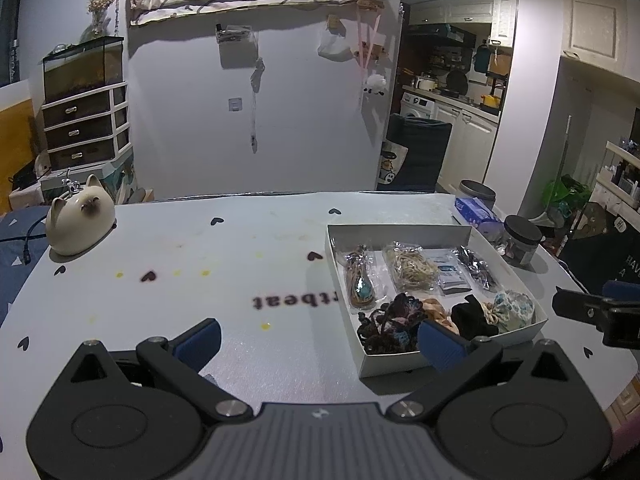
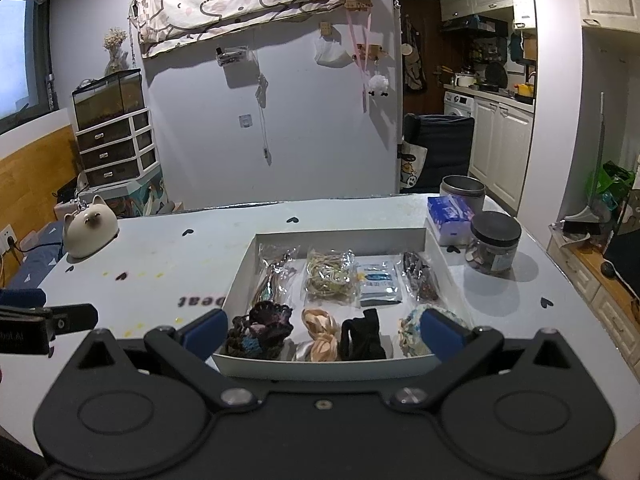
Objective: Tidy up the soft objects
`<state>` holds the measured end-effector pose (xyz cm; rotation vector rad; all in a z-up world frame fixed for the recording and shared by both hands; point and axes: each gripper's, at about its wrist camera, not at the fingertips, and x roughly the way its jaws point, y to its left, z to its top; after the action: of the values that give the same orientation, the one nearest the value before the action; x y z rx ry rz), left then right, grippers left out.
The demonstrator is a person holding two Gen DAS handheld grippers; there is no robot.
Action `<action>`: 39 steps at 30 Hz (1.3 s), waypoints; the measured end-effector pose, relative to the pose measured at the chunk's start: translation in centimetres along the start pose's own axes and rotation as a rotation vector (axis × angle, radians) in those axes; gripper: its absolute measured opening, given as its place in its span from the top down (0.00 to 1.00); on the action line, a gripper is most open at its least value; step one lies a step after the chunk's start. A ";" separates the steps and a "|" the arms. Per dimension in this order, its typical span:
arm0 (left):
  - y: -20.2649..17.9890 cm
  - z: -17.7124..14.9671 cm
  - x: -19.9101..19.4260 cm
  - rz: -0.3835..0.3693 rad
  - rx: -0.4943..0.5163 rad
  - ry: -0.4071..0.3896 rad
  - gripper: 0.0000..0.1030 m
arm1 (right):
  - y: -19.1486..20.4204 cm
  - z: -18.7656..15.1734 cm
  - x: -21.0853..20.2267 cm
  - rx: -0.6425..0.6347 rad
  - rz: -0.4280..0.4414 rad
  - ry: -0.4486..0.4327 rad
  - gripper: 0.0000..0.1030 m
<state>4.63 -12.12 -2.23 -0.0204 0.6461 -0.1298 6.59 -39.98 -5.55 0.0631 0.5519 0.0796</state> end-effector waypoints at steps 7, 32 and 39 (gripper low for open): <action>-0.2 0.1 0.2 0.006 -0.003 0.000 0.00 | -0.3 0.4 0.5 -0.005 0.007 0.000 0.00; -0.5 -0.1 0.2 0.004 -0.003 0.002 0.00 | -0.6 0.4 0.6 -0.005 0.008 0.002 0.00; -0.5 -0.1 0.2 0.004 -0.004 0.002 0.00 | -0.6 0.4 0.7 -0.005 0.008 0.001 0.00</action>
<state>4.62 -12.66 -2.38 -0.0228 0.6485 -0.1247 7.42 -40.54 -5.62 0.0608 0.5530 0.0890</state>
